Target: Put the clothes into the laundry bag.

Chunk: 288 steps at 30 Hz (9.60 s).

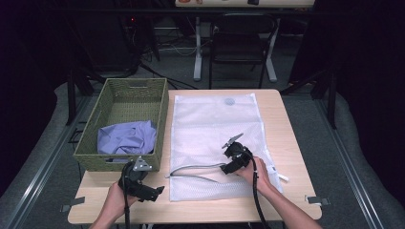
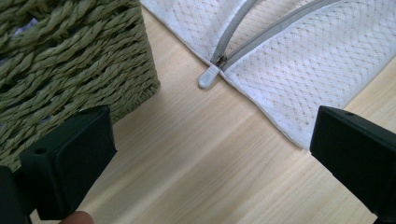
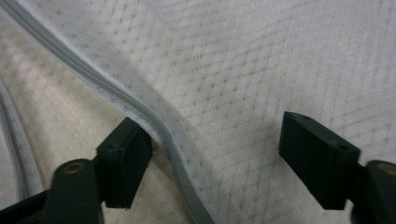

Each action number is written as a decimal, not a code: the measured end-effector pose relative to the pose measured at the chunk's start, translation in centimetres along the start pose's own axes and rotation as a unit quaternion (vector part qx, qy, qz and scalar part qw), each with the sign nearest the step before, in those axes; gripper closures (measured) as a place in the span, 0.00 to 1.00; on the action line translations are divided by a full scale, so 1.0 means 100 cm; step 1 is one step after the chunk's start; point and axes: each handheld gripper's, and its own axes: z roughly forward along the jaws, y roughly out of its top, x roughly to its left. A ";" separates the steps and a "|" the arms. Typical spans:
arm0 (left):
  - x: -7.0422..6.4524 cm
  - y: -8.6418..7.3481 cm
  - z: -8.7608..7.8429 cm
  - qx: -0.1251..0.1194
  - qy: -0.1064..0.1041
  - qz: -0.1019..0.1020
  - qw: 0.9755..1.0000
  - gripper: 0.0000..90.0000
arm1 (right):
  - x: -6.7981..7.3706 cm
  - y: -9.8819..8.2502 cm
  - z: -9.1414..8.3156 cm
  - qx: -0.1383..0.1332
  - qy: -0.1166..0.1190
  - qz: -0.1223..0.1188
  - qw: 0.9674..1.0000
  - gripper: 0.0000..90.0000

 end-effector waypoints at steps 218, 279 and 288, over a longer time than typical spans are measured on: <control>0.161 0.122 -0.041 0.186 0.043 0.050 0.980 0.92 | -0.016 0.010 -0.050 -0.084 0.006 0.010 0.996 0.97; 0.138 0.211 -0.161 0.100 0.122 0.084 0.984 0.92 | -0.016 0.008 -0.053 -0.085 0.006 0.004 0.996 0.98; 0.126 0.222 -0.166 0.087 0.120 0.094 0.984 0.92 | -0.016 0.008 -0.054 -0.083 0.007 0.006 0.997 0.98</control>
